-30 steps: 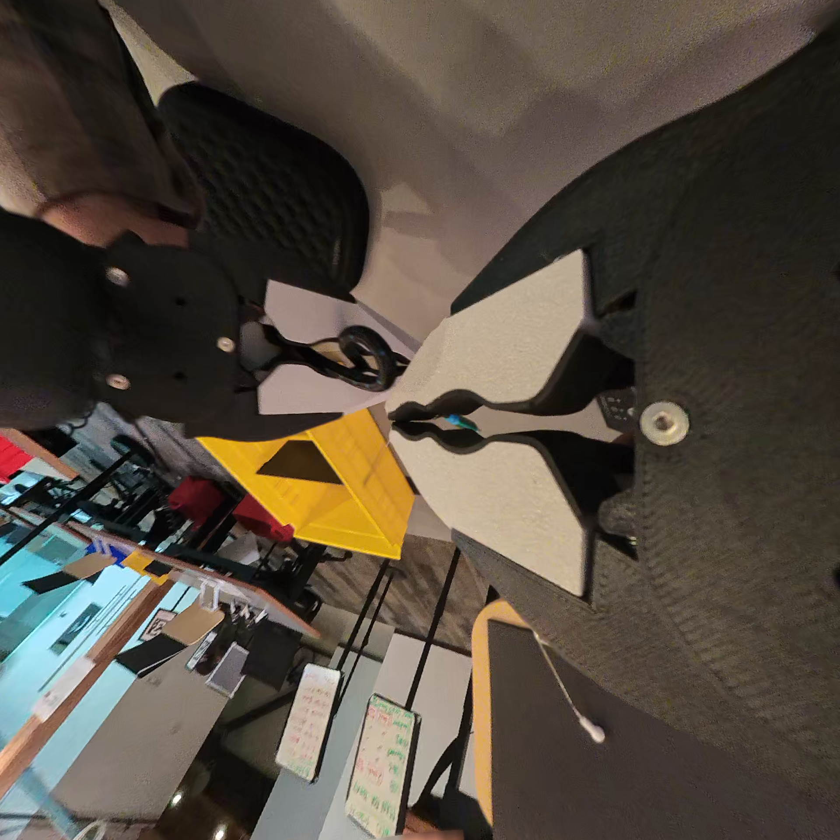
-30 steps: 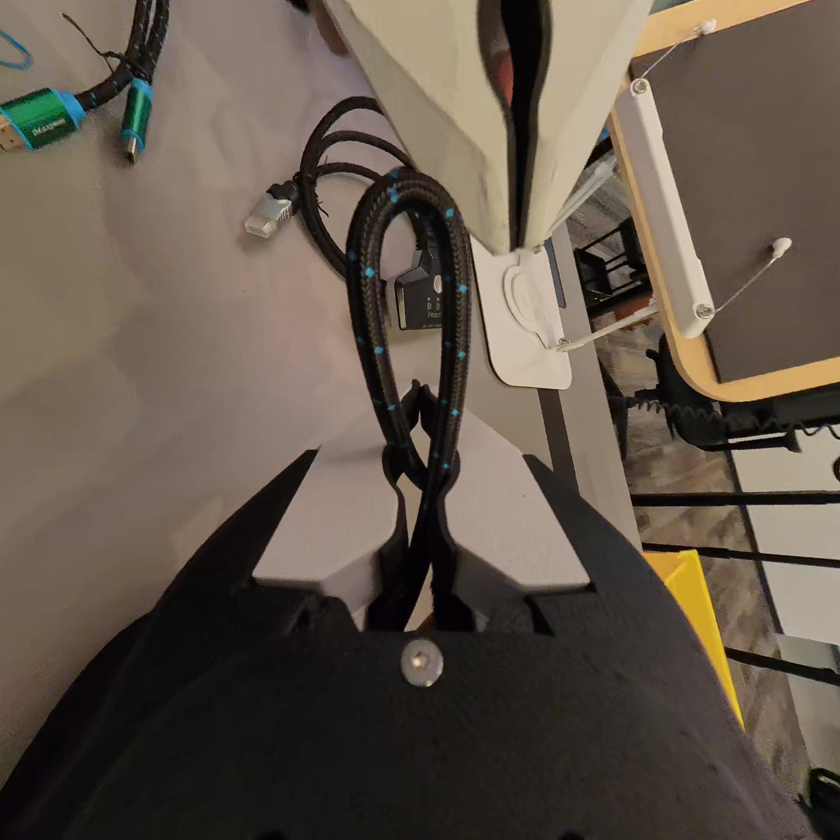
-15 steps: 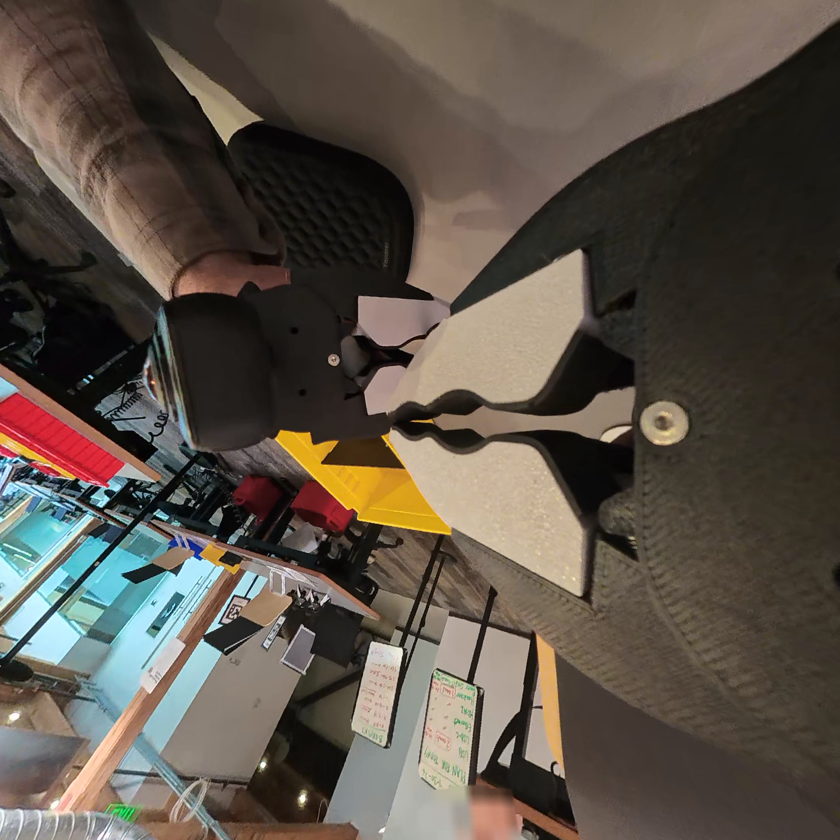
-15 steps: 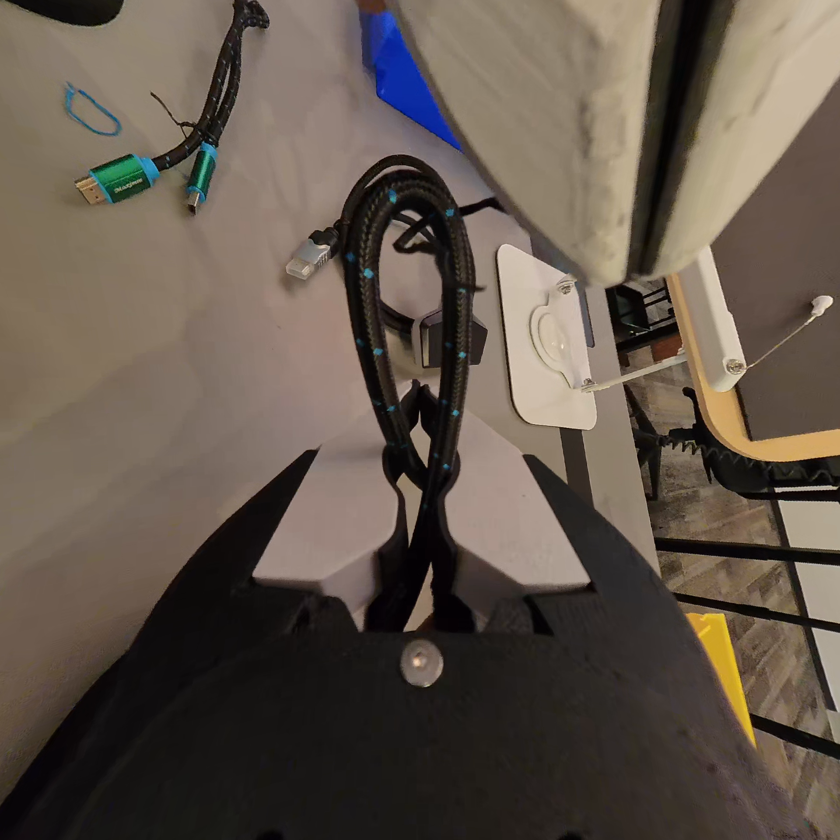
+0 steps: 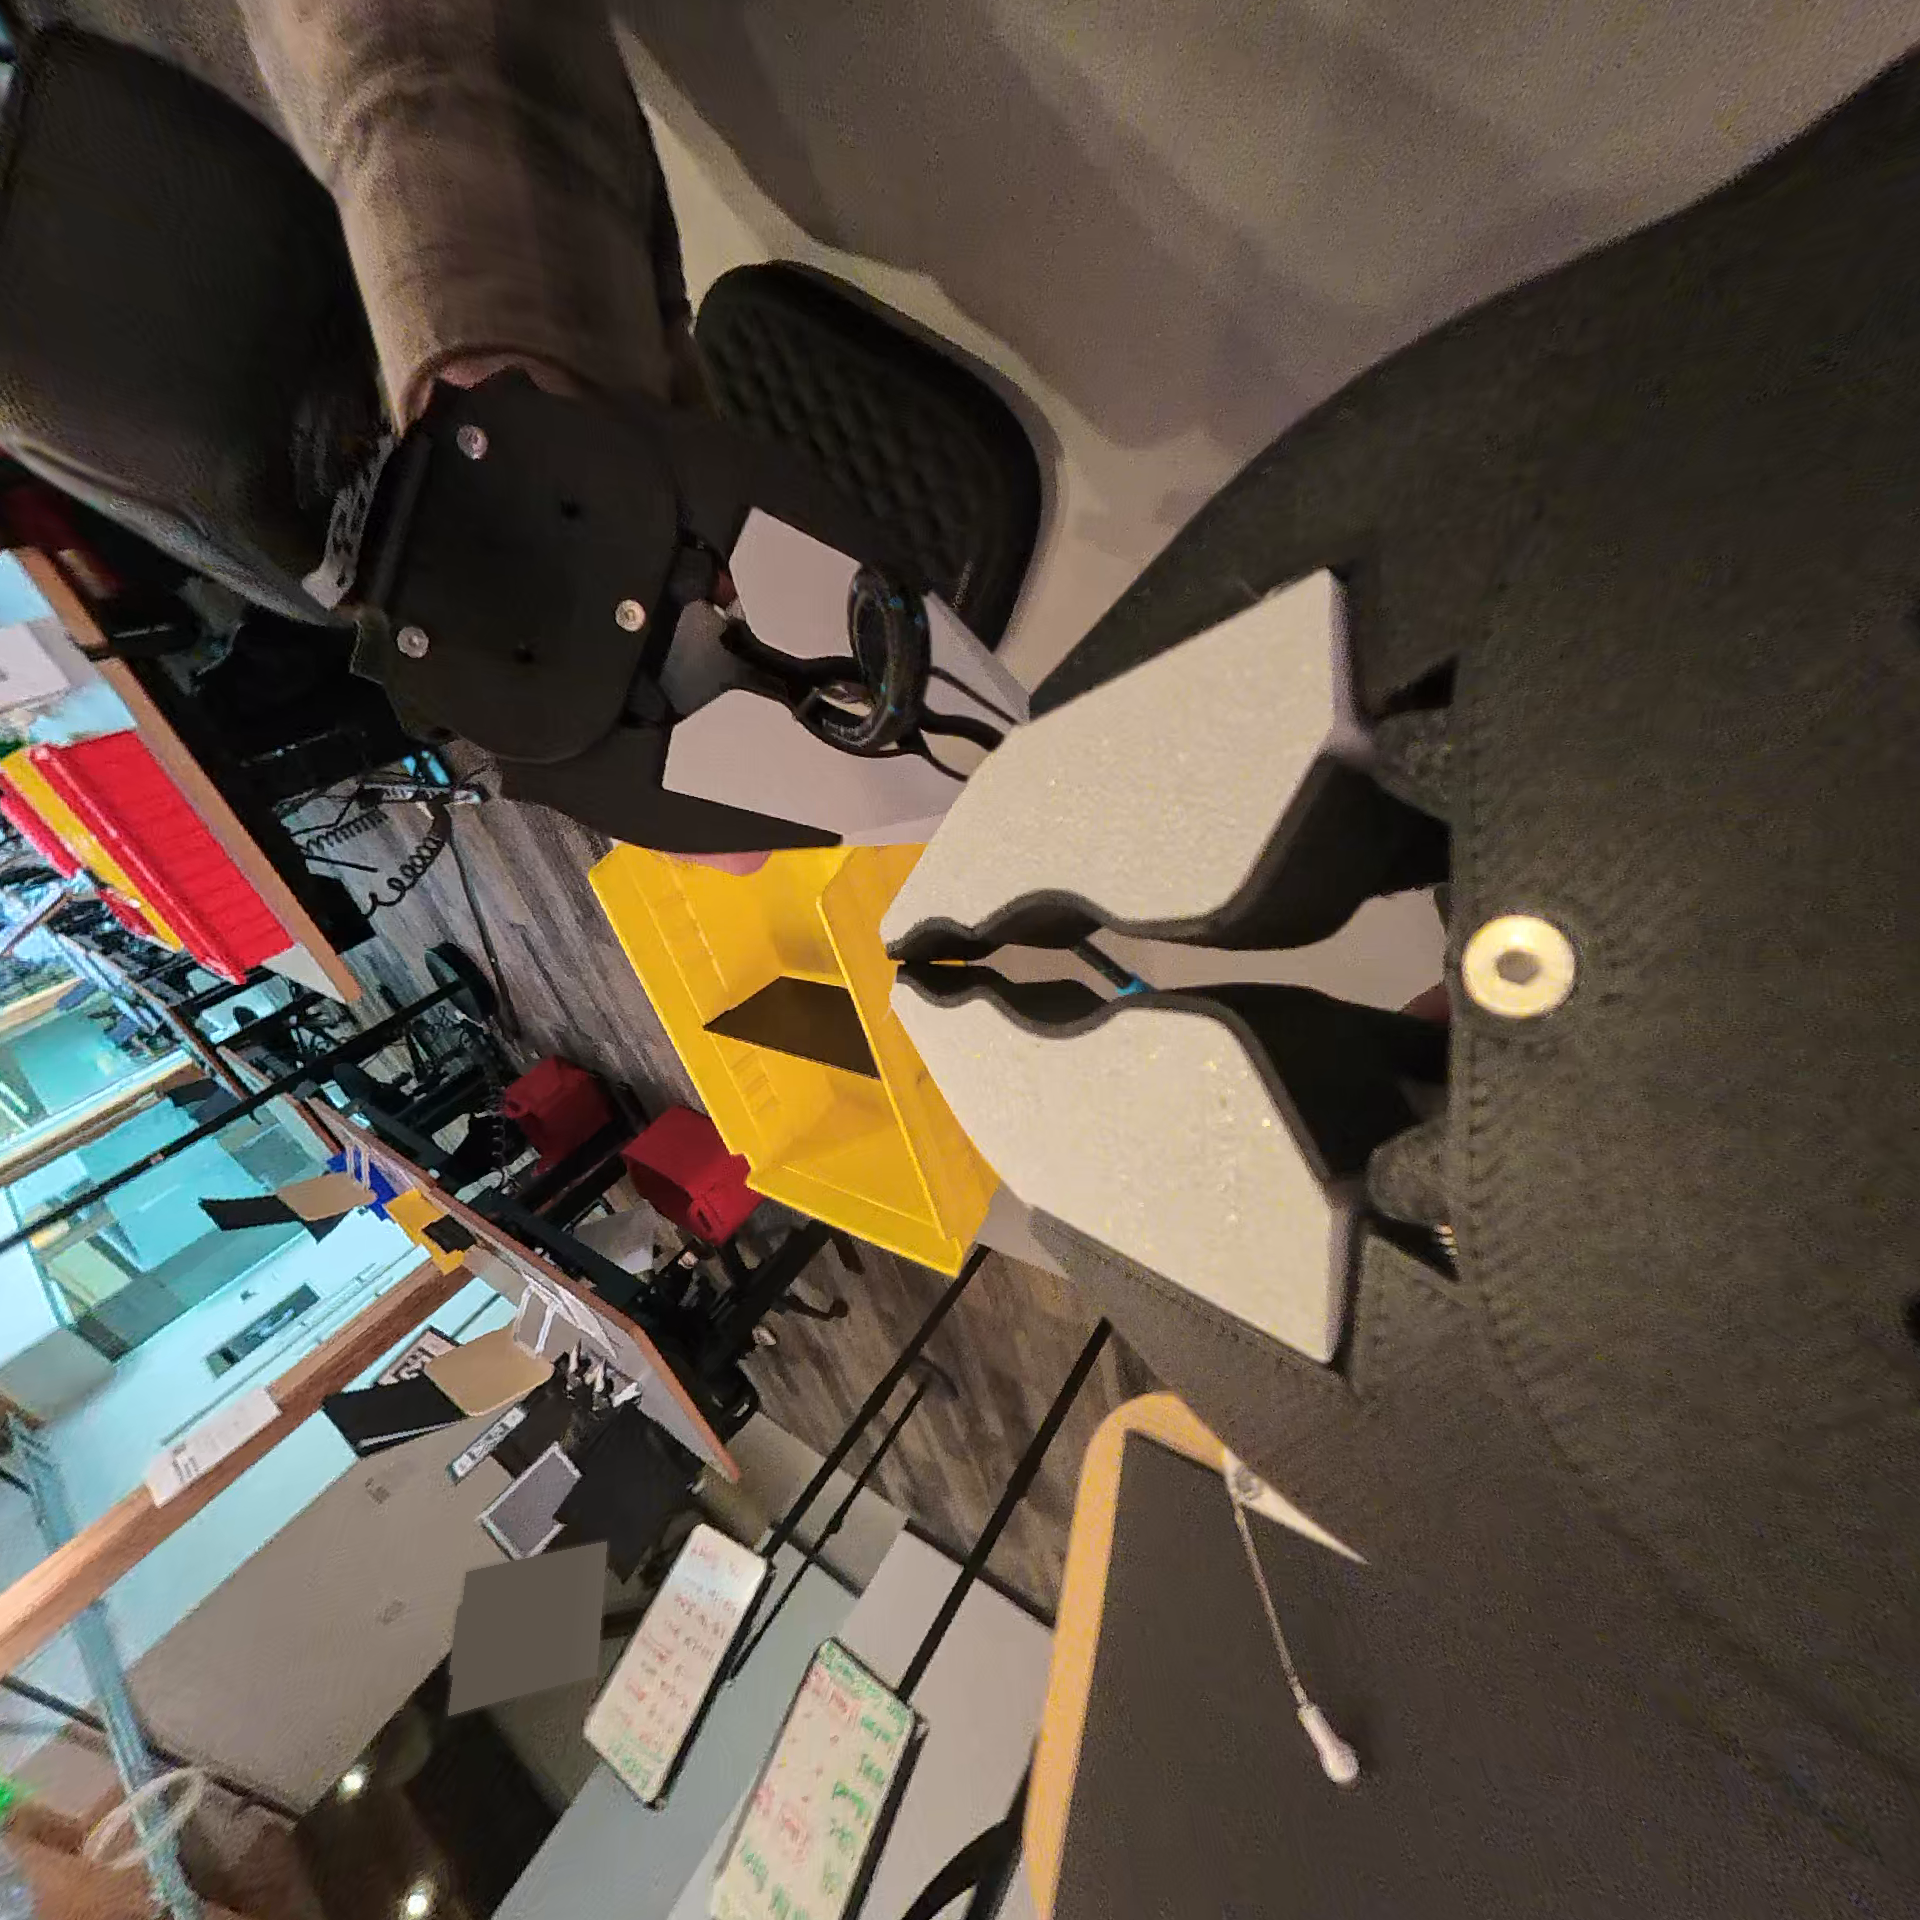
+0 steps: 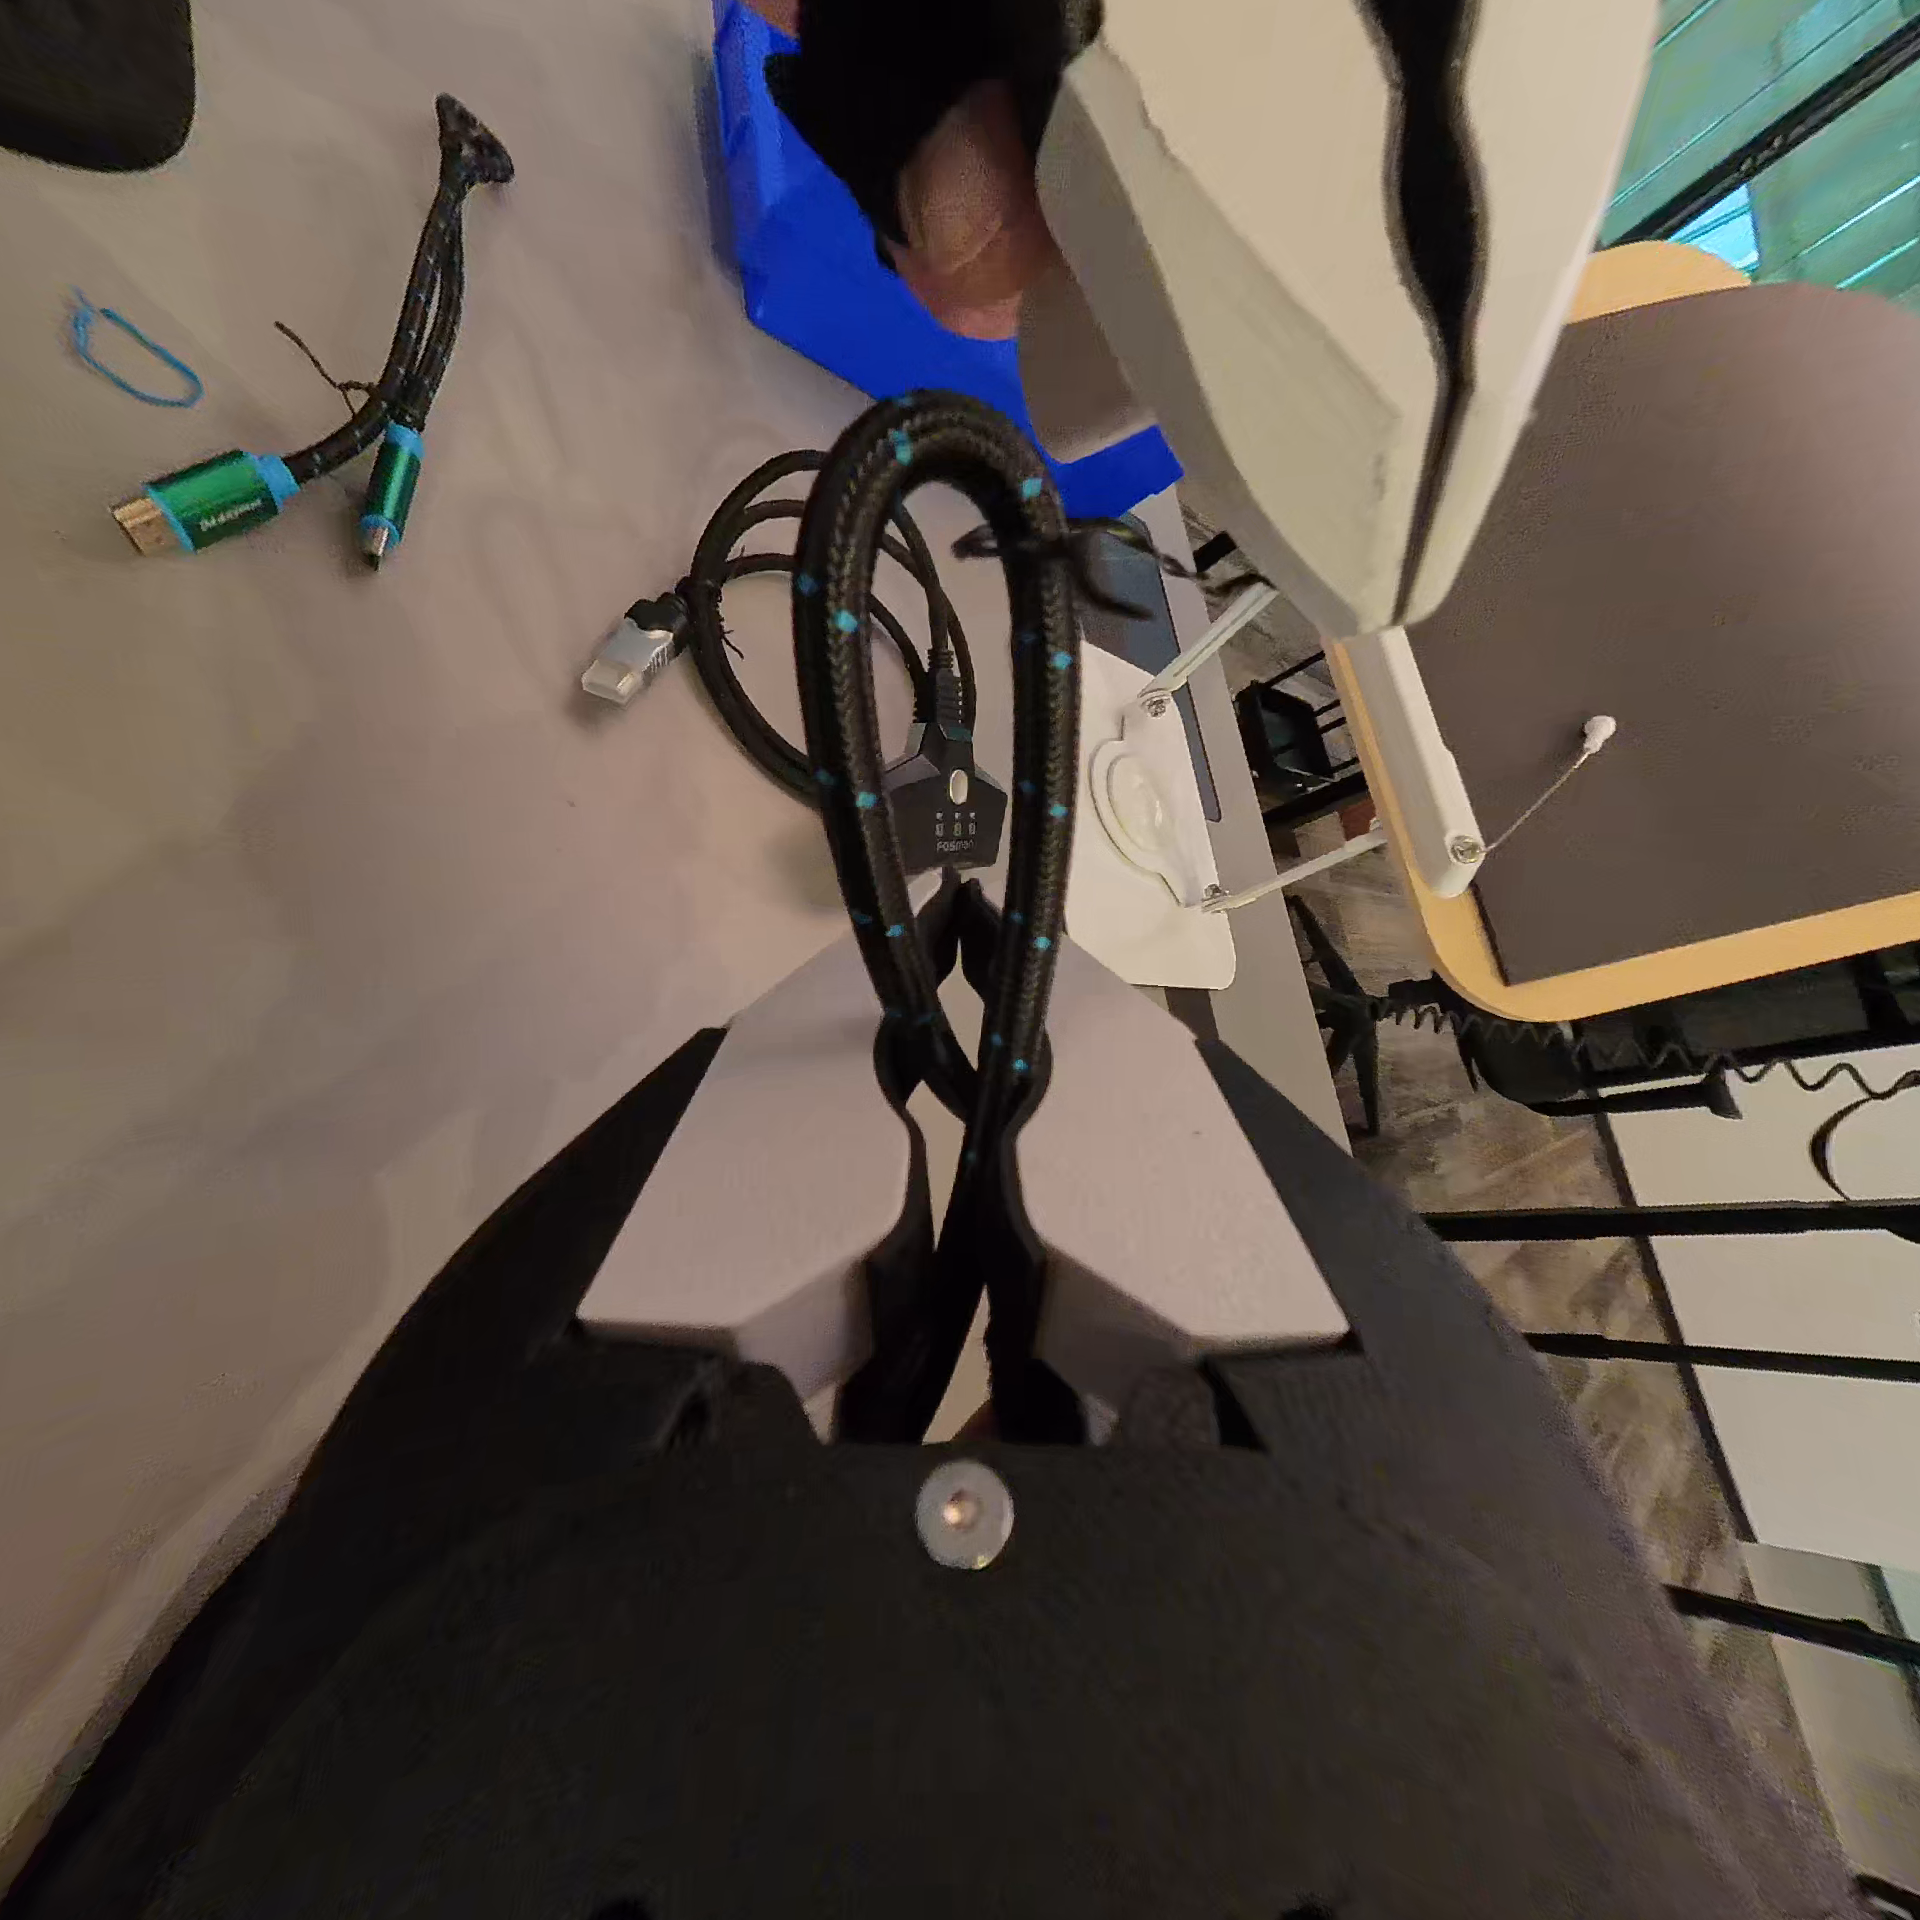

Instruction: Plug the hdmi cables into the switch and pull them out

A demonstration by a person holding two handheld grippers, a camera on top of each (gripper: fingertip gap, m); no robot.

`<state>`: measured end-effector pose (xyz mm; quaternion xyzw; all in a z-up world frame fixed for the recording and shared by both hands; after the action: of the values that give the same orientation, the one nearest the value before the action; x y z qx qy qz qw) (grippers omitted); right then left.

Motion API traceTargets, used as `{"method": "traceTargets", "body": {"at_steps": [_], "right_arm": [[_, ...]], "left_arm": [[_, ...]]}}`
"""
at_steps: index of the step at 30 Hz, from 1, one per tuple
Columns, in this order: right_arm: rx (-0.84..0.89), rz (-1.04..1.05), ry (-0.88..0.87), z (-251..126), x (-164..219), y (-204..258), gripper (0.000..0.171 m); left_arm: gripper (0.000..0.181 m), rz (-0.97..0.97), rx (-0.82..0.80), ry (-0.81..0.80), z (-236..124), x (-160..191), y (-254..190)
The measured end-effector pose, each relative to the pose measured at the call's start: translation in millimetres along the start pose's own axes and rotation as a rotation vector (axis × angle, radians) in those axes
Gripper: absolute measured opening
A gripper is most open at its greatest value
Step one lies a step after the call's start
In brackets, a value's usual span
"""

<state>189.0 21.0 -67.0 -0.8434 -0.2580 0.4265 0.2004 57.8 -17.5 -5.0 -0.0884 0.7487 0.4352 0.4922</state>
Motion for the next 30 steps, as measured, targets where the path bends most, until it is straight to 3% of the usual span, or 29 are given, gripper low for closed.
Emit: {"method": "traceTargets", "body": {"at_steps": [4, 9, 18, 25, 30], "right_arm": [[0.038, 0.032, -0.062, -6, -1, -5, 0.0], [0.22, 0.079, -0.131, -16, -6, -16, 0.0], [0.523, 0.068, 0.084, 3, 0, -25, 0.0], [0.573, -0.048, 0.242, 28, 14, -18, 0.0], [0.572, -0.076, 0.307, 32, 20, -10, 0.0]], "left_arm": [[0.0, -0.175, -0.014, 0.004, -2, 8, 2], [0.0, -0.526, -0.037, -0.03, -3, 23, 2], [0.0, -1.192, -0.113, -0.036, 0, 53, -18], [0.0, -1.458, -0.149, -0.032, -2, 71, -44], [0.0, -1.51, -0.192, -0.05, -3, 76, -47]]}}
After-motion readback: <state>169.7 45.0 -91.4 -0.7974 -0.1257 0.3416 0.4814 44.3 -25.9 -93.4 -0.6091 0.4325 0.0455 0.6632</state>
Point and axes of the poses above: each gripper's, where its closed fingertips meet, z out along the fingers, x out of its underside, y = z × x across the jaws, the point moved 9 cm from there along -z, back along the fingers, and after that the axes turned 10 degrees about -x, right-handed, at the moved point
